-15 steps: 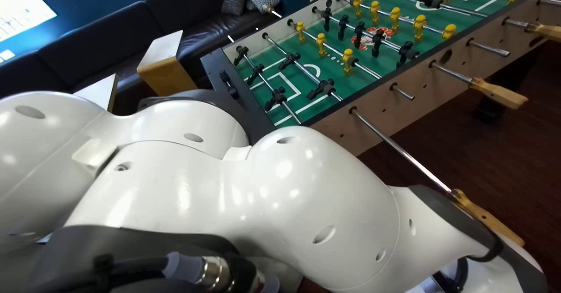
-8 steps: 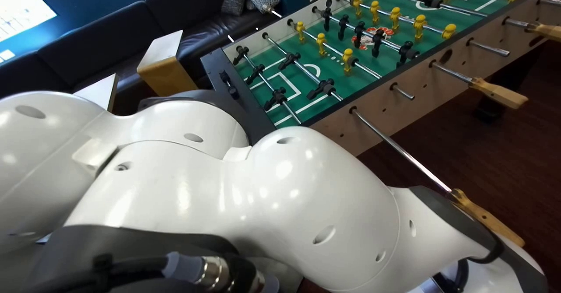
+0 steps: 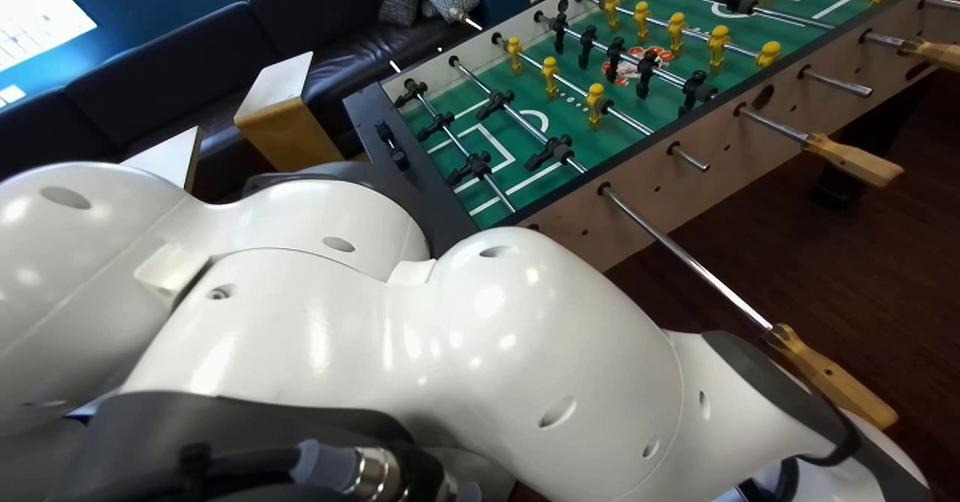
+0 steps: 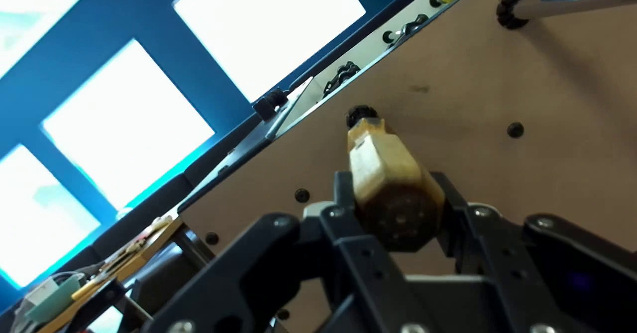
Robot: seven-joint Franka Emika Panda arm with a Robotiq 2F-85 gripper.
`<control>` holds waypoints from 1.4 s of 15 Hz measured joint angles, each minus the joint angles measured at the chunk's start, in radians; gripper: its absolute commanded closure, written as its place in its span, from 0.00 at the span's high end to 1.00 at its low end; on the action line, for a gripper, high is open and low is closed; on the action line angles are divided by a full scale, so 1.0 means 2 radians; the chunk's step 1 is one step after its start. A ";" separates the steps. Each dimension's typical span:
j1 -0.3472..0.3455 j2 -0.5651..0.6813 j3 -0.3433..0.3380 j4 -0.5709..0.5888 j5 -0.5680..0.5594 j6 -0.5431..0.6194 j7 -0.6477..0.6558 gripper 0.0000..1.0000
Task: Twist the first handle to the right
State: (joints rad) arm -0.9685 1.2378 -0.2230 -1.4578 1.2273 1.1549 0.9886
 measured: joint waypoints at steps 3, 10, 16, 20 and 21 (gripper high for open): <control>0.000 0.000 -0.003 0.000 0.001 -0.002 0.069 0.15; 0.002 -0.002 -0.016 0.008 -0.004 -0.006 0.215 0.15; 0.003 -0.002 -0.018 0.010 -0.004 -0.005 0.235 0.15; 0.002 -0.001 -0.018 0.010 -0.004 -0.007 0.256 0.15; 0.002 -0.001 -0.018 0.010 -0.004 -0.007 0.274 0.15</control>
State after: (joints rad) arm -0.9637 1.2358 -0.2581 -1.4377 1.2198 1.1401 1.5365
